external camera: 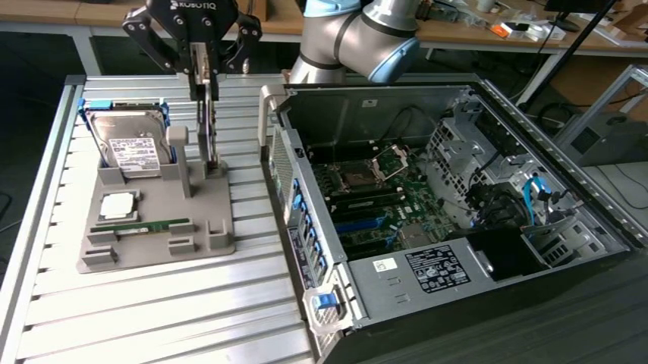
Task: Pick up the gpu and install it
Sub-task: 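Pick up the gpu and move the gpu toward the slot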
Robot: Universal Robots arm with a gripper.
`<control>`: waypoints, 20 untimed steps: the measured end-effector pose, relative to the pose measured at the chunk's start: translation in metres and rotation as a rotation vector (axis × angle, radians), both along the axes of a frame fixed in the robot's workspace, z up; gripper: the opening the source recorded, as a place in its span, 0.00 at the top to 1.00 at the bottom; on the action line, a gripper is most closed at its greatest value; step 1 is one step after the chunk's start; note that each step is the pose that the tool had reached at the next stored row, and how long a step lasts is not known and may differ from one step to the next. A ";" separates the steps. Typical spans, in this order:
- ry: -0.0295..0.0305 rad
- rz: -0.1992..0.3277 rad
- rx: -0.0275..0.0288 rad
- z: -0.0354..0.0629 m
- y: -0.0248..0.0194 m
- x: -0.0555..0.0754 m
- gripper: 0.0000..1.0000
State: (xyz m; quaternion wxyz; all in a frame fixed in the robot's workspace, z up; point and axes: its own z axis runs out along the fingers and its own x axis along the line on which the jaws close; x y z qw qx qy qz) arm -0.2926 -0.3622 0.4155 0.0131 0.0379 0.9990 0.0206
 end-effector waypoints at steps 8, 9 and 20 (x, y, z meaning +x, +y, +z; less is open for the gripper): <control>0.0001 0.000 0.0000 0.0036 0.0000 0.000 0.73; 0.0000 0.000 0.0000 0.0040 0.0000 0.000 0.73; 0.0000 0.000 0.0000 0.0088 0.0000 0.000 0.73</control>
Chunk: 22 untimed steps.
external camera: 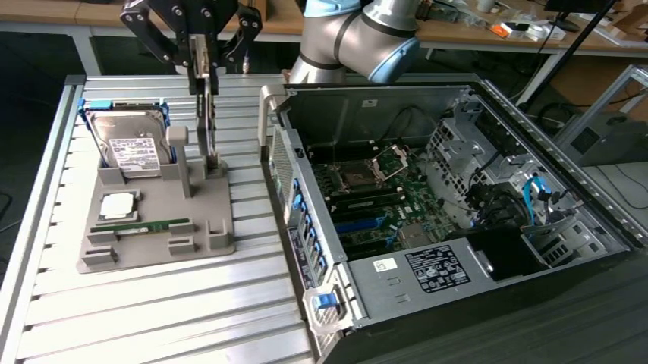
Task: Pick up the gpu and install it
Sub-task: 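Pick up the gpu and move the gpu toward the slot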
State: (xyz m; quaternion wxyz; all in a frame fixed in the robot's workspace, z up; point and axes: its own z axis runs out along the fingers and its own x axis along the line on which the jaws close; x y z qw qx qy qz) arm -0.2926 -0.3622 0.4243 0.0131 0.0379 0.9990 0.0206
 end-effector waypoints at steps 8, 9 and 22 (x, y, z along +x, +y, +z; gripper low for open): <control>0.0000 0.000 0.0000 0.0022 0.0000 0.000 0.73; -0.0001 0.000 0.0000 0.0024 0.0000 0.000 0.73; 0.0001 0.000 -0.0001 0.0059 0.0000 0.000 0.73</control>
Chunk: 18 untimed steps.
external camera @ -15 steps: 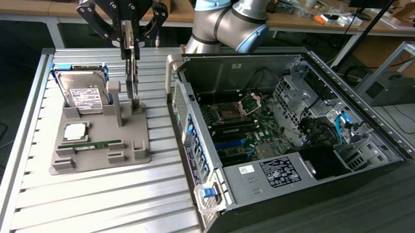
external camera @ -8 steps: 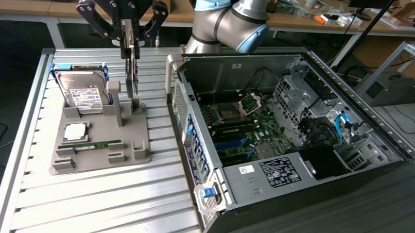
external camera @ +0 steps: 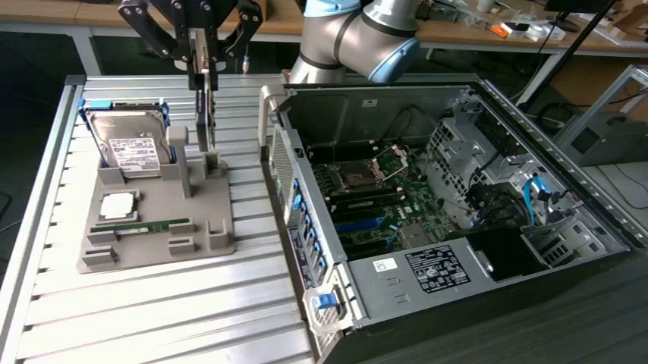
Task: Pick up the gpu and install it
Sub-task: 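Pick up the gpu and move the gpu toward the slot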
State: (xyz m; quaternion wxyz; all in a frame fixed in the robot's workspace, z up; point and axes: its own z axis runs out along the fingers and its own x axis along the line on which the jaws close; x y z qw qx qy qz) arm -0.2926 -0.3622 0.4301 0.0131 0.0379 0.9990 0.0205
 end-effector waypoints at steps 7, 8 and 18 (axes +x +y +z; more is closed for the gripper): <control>-0.0001 0.000 0.0000 0.0025 0.0000 0.000 0.73; -0.0001 0.000 0.0000 0.0028 0.0000 0.000 0.73; -0.0001 0.000 0.0000 0.0054 0.0000 0.000 0.73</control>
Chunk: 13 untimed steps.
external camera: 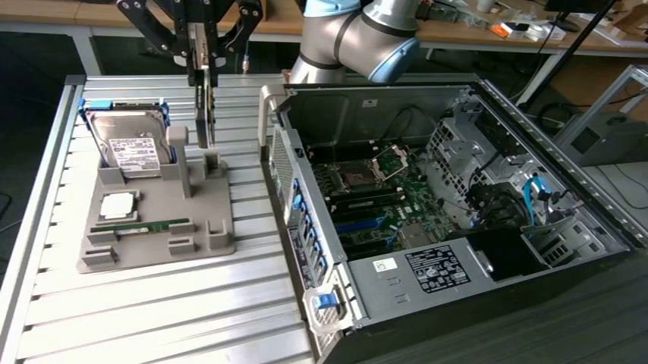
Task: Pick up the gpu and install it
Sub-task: 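Pick up the gpu and move the gpu toward the slot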
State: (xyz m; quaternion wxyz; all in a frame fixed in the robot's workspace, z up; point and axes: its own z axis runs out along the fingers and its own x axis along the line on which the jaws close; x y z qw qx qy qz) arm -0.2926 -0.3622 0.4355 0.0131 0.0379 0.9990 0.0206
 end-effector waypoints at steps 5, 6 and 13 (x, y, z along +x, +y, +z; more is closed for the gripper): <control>0.0000 0.000 0.0000 0.0013 0.0000 0.000 0.73; 0.0000 0.000 0.0000 0.0015 0.0000 0.000 0.73; 0.0000 0.000 0.0000 0.0038 0.0000 0.000 0.73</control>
